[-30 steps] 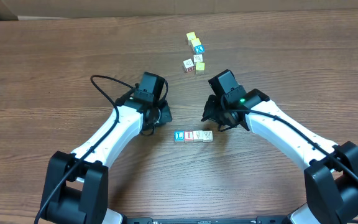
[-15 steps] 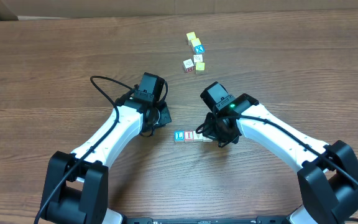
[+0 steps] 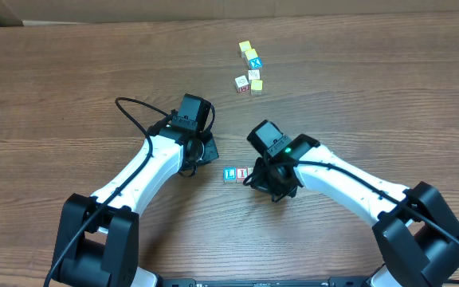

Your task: Flip 4 blocks

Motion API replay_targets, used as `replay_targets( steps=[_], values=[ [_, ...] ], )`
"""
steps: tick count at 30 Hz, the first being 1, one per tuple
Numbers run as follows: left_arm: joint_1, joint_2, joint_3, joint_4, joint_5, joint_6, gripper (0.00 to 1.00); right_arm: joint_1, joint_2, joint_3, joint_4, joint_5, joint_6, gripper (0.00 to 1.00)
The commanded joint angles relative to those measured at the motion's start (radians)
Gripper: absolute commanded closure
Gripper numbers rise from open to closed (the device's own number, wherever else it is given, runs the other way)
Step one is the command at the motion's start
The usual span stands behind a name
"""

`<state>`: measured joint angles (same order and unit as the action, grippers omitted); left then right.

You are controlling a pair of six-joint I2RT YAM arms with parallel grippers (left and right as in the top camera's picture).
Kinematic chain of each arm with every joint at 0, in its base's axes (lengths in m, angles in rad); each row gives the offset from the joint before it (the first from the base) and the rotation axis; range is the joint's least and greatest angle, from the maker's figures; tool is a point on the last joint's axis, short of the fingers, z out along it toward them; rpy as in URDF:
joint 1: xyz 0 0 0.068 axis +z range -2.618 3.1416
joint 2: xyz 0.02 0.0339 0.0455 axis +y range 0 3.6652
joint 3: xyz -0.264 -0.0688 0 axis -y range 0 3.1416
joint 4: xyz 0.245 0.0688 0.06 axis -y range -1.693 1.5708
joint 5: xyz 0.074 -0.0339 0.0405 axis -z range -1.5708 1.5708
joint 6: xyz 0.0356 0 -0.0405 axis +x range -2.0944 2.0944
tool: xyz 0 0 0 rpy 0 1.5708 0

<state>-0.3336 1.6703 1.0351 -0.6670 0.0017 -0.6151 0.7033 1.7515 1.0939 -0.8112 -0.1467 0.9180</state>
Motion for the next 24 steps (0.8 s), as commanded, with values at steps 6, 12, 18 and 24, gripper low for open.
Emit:
replay_targets(
  steps=[6, 12, 18, 24],
  values=[
    [-0.002, 0.005, 0.018, -0.002, -0.021, 0.021, 0.96, 0.005, 0.012, -0.038, 0.035, 0.098, 0.068, 0.96],
    [-0.002, 0.005, 0.015, -0.002, -0.021, 0.021, 0.96, 0.005, 0.013, -0.046, 0.072, 0.105, 0.067, 0.96],
    [-0.002, 0.005, 0.015, -0.002, -0.021, 0.021, 0.96, 0.005, 0.013, -0.047, 0.084, 0.113, 0.067, 0.96],
    [-0.002, 0.005, 0.015, -0.002, -0.021, 0.021, 0.96, 0.005, 0.013, -0.047, 0.093, 0.124, 0.067, 0.96]
  ],
)
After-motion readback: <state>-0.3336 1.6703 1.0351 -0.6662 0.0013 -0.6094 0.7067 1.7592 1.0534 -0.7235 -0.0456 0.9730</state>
